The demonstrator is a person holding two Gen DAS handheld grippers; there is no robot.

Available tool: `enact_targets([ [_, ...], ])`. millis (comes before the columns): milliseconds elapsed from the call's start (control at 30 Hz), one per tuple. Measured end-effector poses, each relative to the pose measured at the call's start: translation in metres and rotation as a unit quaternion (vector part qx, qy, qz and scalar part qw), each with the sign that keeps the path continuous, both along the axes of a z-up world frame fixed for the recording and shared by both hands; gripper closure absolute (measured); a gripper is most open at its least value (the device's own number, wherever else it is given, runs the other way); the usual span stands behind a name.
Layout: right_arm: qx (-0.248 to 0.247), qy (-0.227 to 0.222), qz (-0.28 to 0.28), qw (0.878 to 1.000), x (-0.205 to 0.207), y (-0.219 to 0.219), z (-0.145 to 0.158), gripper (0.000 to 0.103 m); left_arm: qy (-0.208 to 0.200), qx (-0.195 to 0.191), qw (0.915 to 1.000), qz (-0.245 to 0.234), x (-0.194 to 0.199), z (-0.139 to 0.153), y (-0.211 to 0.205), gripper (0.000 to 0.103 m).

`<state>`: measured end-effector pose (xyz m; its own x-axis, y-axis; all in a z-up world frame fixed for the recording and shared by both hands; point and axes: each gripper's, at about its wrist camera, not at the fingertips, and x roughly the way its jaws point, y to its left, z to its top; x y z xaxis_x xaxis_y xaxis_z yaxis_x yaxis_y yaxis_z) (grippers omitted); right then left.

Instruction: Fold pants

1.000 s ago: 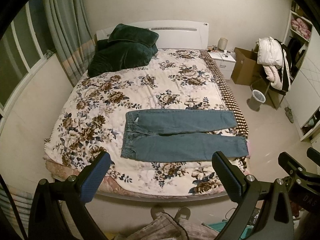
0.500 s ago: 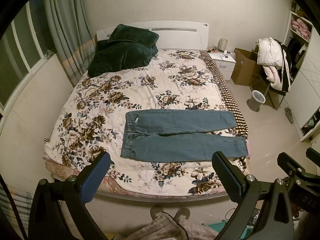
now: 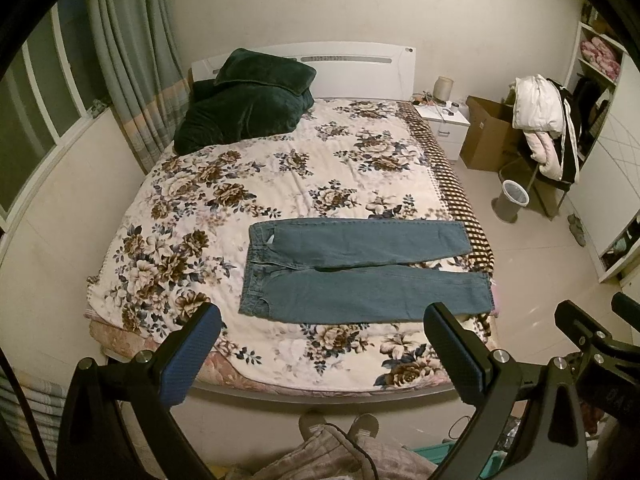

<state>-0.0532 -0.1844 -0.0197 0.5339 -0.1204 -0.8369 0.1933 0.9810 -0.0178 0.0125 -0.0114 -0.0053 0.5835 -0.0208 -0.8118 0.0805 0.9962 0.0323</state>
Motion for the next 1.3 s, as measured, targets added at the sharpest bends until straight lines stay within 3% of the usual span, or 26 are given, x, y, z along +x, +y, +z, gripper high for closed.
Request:
enact_targets([
  [367,0.001,0.008,0.000,1.000,0.013,-0.011,0.003,0.000,0.002,-0.003,1.0000,0.006,0.014,-0.006,-0.012,0.000],
  [533,0.000,-0.002,-0.023,1.000,0.034,-0.023,-0.026,0.000,-0.010,-0.003,0.9999,0.002,0.041,-0.026,-0.002,0.000],
  [700,-0.003,-0.005,-0.052,0.999,0.081,-0.043,-0.074,0.000,-0.019,0.004,0.9998,-0.009,0.088,-0.061,-0.003,0.000],
  [933,-0.016,0.023,-0.059,0.998,0.176,-0.076,-0.151,0.000,0.031,0.007,0.9994,-0.010,0.171,-0.125,-0.018,0.000],
  [1300,-0.014,0.103,-0.002,0.995,0.396,-0.154,-0.328,0.000,0.100,0.043,0.9929,0.047,0.327,-0.243,-0.062,0.000],
])
